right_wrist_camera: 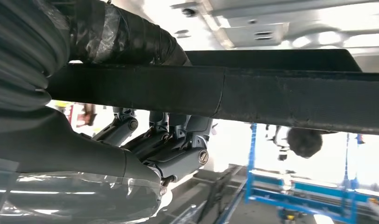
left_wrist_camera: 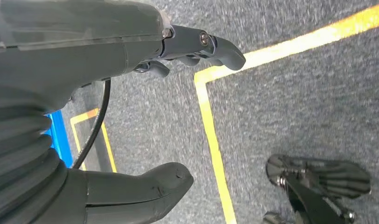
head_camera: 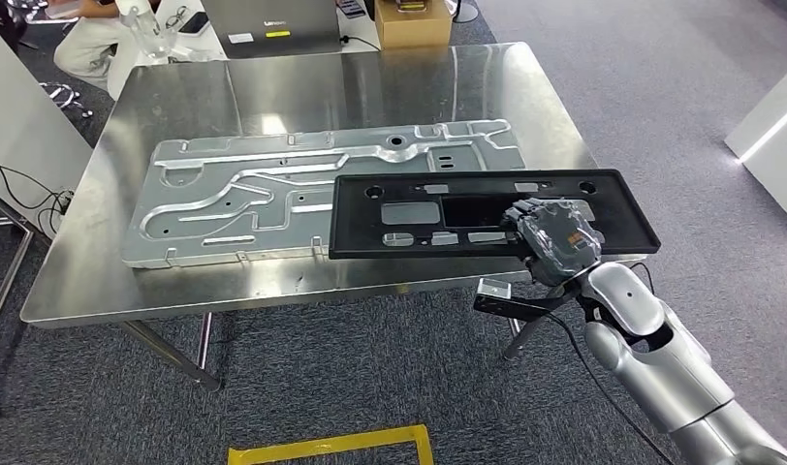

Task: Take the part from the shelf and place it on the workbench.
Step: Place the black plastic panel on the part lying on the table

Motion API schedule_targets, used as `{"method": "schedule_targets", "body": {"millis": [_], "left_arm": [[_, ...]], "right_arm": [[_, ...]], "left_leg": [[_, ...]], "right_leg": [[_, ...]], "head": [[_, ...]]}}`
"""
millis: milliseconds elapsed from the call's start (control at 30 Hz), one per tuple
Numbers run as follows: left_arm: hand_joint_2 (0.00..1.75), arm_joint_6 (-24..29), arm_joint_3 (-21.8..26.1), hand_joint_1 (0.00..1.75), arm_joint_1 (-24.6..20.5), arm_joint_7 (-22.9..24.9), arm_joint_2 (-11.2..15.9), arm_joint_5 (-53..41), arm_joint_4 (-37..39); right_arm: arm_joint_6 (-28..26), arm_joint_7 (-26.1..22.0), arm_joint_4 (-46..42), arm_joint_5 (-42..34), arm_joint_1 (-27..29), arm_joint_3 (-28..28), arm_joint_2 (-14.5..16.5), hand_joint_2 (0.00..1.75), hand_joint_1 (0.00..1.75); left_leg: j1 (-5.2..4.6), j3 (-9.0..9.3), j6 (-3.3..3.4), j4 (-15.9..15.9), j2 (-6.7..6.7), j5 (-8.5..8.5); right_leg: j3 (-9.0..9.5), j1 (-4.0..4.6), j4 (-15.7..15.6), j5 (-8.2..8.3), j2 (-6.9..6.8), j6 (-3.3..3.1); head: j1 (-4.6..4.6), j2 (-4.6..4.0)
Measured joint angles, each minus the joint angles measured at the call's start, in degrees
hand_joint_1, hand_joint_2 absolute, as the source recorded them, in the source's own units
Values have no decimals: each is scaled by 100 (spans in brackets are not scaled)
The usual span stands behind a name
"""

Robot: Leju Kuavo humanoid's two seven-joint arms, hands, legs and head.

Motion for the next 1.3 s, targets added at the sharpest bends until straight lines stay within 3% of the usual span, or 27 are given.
{"method": "schedule_targets", "body": {"millis": [67,100,267,333,400,433,467,533,600,767,833,900,933,967,1000,1033,1100,1167,1233,1300], "left_arm": [[175,-21,-3,0,-4,22,0,12,0],[175,-33,-4,0,-12,30,1,20,0],[175,-75,-8,0,-53,38,4,82,0],[175,-79,-10,0,-52,36,3,98,0],[175,-80,-16,0,-39,35,3,102,0],[175,-80,-22,0,-25,36,3,102,0],[175,-80,-30,0,-10,36,3,102,1],[175,-78,-44,0,14,37,7,103,5],[175,-71,-56,0,18,37,12,104,14],[175,-57,-82,0,20,57,10,104,17],[175,-56,-86,0,26,59,7,104,21],[175,-56,-88,0,22,60,6,104,26],[175,-56,-89,0,21,60,6,104,28],[175,-57,-90,0,21,61,6,104,28],[175,-60,-91,0,23,61,6,104,28],[175,-62,-92,0,26,61,4,104,28],[175,-75,-96,0,27,61,-10,107,30],[175,-84,-99,0,19,63,-24,110,32],[175,-85,-104,0,17,64,-23,111,33],[175,-86,-110,0,21,65,-23,110,35]], "right_arm": [[80,-11,171,13,-233,106,235,175,175],[128,-9,268,27,-367,178,385,175,175],[323,-2,641,64,-887,573,1127,175,175],[355,-2,727,64,-1028,685,1337,175,175],[378,-2,802,61,-1103,780,1459,175,175],[391,-2,840,59,-1115,826,1502,175,175],[402,-2,875,57,-1118,867,1535,175,175],[412,-1,938,57,-1133,932,1589,175,175],[413,1,989,56,-1175,972,1624,175,175],[411,1,1096,62,-1212,1065,1647,175,175],[409,1,1128,67,-1211,1094,1647,175,175],[408,1,1161,74,-1184,1124,1647,175,175],[408,1,1180,78,-1158,1140,1647,175,175],[409,0,1198,81,-1133,1154,1647,175,175],[409,-1,1214,83,-1115,1165,1647,175,175],[410,-1,1226,83,-1106,1171,1646,175,175],[421,-2,1241,82,-1107,1174,1642,175,175],[445,-3,1249,82,-1103,1176,1639,175,175],[465,-5,1252,83,-1089,1178,1637,175,175],[474,-7,1254,81,-1084,1179,1636,175,175]], "left_leg": [[-5,24,-53,61,-9,-75],[-11,19,-85,85,-7,-106],[13,-34,-252,248,14,-239],[39,-334,-323,837,25,-492],[58,-782,-369,1585,30,-720],[66,-919,-379,1755,31,-697],[73,-943,-380,1695,33,-553],[81,-695,-359,991,40,-55],[56,-405,-309,328,44,196],[46,-198,-118,64,27,122],[45,-122,-57,34,26,91],[25,-86,-16,39,24,41],[13,-58,-7,44,18,9],[1,-19,-4,50,11,-26],[-11,36,-5,55,4,-67],[-20,95,-10,55,-2,-111],[-27,183,-42,53,-4,-185],[-19,216,-103,67,2,-208],[-13,243,-162,133,14,-215],[-1,146,-215,429,24,-350]], "right_leg": [[283,-11,-715,376,15,-13],[375,-8,-943,449,24,-33],[479,13,-1098,404,32,-214],[547,7,-1120,371,5,-280],[607,15,-1120,316,-19,-309],[647,19,-1119,284,-25,-309],[694,19,-1119,249,-27,-303],[804,16,-1120,167,-26,-274],[874,28,-1126,92,-19,-210],[901,36,-987,31,-6,-52],[627,31,-484,-218,4,-25],[158,38,200,-473,10,-14],[-18,40,385,-479,11,-20],[-100,43,379,-370,11,-36],[-66,51,155,-140,12,-62],[53,65,-222,158,12,-104],[285,117,-872,457,13,-191],[369,160,-1109,467,20,-258],[470,149,-1203,523,27,-312],[596,112,-1261,511,25,-365]], "head": [[1,0],[-1,0],[-4,0],[-4,0],[-4,0],[-4,0],[-4,0],[-4,0],[-4,0],[0,0],[2,0],[2,0],[1,0],[1,0],[1,0],[1,0],[1,0],[4,0],[9,0],[8,0]]}}
